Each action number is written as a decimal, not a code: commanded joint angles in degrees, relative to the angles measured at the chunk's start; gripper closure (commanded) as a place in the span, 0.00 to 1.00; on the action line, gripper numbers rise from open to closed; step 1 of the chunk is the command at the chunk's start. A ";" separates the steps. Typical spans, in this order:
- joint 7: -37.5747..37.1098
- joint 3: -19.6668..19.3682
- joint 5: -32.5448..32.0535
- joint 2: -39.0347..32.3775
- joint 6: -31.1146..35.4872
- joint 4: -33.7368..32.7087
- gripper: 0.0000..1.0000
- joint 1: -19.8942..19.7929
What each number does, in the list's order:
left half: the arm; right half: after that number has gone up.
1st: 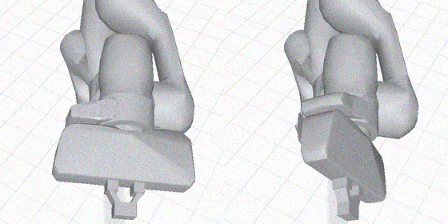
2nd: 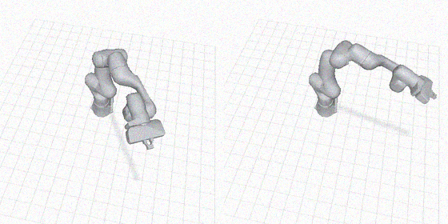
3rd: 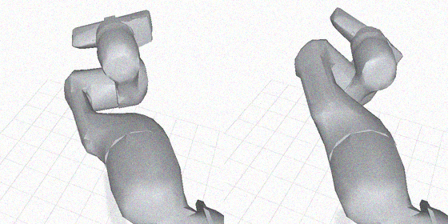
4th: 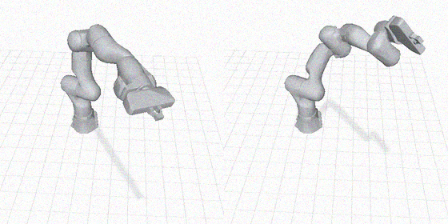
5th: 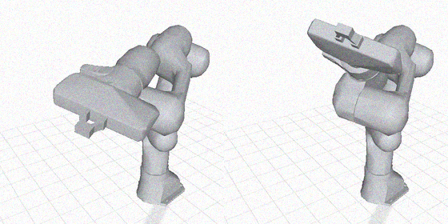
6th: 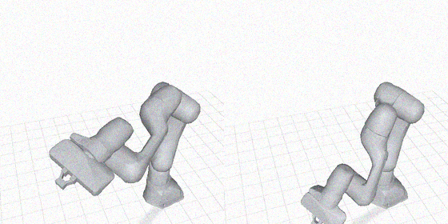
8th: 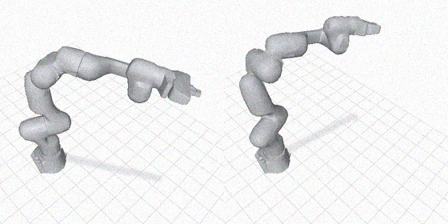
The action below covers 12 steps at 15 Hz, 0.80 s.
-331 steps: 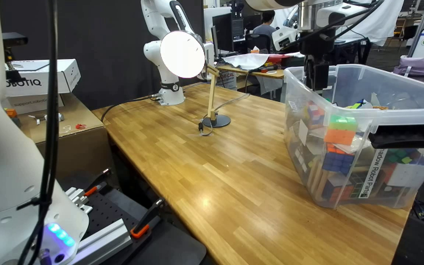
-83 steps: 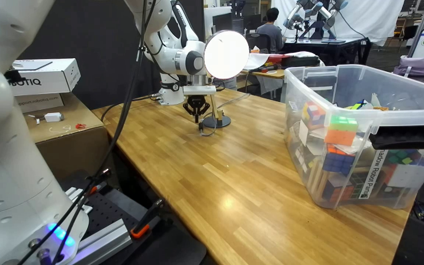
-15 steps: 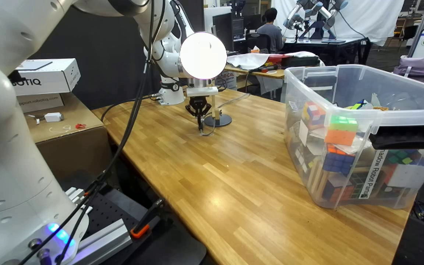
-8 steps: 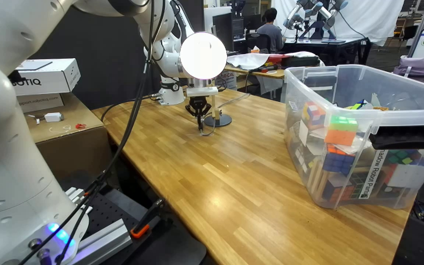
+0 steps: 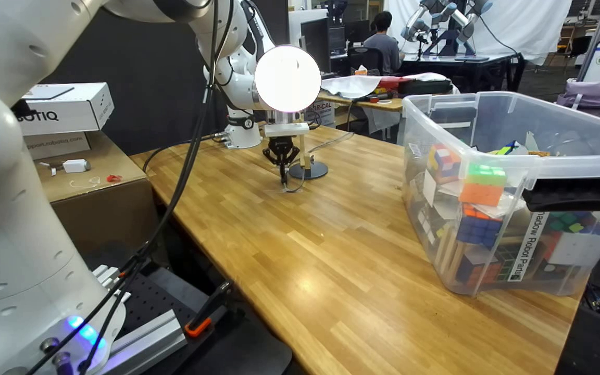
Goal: Put the Rubik's cube in the storage box then switch the desk lamp off and on
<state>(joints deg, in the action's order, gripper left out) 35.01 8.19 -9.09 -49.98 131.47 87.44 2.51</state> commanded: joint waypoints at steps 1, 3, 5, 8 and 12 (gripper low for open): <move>-0.75 0.06 -0.43 1.31 -0.61 2.15 1.00 -0.26; -0.91 0.20 -0.34 1.27 -0.62 2.31 1.00 -0.27; -0.95 0.30 -0.26 1.23 -0.59 2.33 1.00 -0.33; -1.09 0.16 -0.33 1.13 -0.65 2.25 1.00 -0.34; -1.28 0.10 -0.24 0.74 -0.41 2.03 1.00 -0.48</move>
<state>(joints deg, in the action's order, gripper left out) 34.42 8.35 -9.07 -49.87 131.48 87.74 2.51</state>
